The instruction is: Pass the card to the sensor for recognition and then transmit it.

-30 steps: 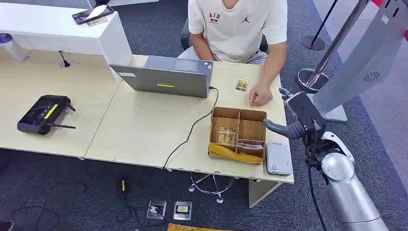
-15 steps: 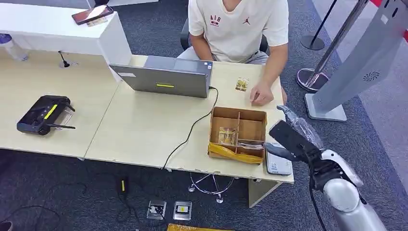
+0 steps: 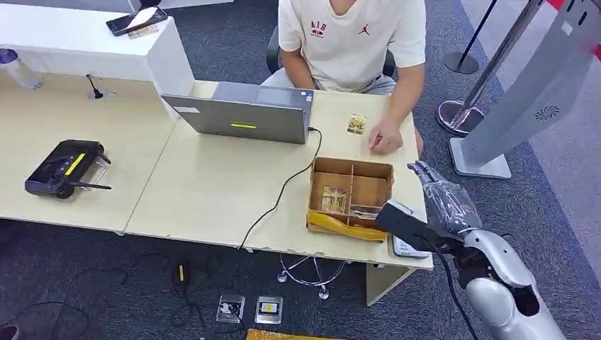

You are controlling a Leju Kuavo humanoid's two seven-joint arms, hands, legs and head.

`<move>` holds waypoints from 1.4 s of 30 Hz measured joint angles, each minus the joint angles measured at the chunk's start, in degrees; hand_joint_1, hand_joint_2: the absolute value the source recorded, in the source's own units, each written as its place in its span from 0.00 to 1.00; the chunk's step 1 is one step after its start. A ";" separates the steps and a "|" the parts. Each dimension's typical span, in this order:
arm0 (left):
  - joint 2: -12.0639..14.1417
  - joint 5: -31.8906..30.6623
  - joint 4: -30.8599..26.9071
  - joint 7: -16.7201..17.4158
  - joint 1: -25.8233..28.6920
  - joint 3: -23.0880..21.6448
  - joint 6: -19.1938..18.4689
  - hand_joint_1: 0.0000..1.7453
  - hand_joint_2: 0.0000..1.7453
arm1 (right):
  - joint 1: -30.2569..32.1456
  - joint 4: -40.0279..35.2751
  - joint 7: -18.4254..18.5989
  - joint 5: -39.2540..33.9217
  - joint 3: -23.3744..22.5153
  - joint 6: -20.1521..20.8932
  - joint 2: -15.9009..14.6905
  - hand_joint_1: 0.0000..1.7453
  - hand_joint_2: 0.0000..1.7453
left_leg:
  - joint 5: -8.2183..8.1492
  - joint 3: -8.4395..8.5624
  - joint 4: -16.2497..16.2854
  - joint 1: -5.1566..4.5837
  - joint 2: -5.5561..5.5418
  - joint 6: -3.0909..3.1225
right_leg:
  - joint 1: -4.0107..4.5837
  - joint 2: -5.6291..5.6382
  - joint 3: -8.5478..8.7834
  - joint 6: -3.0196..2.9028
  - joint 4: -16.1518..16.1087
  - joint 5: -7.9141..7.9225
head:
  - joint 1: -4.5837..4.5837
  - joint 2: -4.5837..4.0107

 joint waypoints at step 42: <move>-0.09 -0.85 -0.02 0.09 -0.39 -0.44 -0.59 0.00 0.00 | -3.32 27.28 -8.50 10.71 6.01 -19.43 12.77 0.00 1.00 | 0.01 -0.05 -0.01 0.03 -0.02 0.00 | 0.02 -0.07 -0.01 -0.01 0.01 0.00 | 0.02 0.00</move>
